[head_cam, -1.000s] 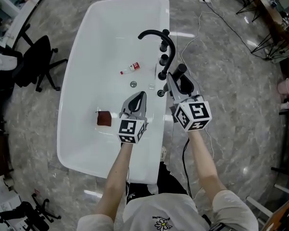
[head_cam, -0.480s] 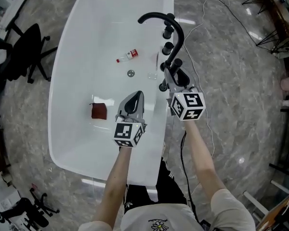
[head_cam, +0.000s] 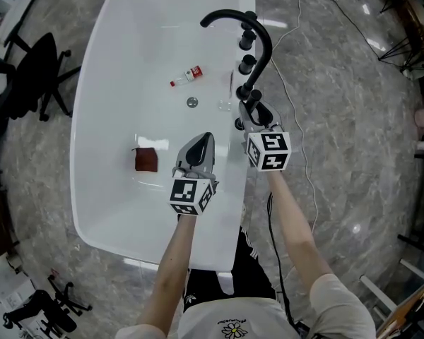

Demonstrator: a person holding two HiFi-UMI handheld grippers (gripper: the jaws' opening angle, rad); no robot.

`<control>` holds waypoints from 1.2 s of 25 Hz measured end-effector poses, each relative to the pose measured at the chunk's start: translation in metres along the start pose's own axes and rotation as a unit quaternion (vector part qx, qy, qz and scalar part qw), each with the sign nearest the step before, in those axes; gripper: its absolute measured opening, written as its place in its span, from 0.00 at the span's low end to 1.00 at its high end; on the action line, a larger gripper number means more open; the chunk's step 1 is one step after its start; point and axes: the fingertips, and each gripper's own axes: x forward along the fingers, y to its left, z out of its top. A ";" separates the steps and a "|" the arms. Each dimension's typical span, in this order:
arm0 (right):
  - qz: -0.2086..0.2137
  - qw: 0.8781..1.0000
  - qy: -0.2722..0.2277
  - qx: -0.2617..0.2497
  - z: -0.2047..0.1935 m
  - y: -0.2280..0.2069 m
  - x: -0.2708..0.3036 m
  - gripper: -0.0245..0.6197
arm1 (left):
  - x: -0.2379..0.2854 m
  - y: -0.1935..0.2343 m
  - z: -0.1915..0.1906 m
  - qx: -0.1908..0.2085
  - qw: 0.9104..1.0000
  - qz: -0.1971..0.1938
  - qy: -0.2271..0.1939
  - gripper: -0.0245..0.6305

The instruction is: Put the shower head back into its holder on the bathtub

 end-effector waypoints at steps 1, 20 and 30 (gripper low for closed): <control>0.001 1.000 0.005 -0.007 -0.006 0.002 -0.001 0.26 | 0.000 -0.001 -0.001 -0.001 1.000 -0.001 0.002 0.04; -0.029 0.998 0.057 0.006 -0.029 0.015 -0.035 0.25 | -0.045 -0.013 0.016 0.000 1.000 -0.009 -0.015 0.04; -0.066 0.992 -0.066 0.080 0.078 0.094 -0.170 0.04 | -0.141 -0.053 0.105 0.002 0.995 -0.054 -0.086 0.04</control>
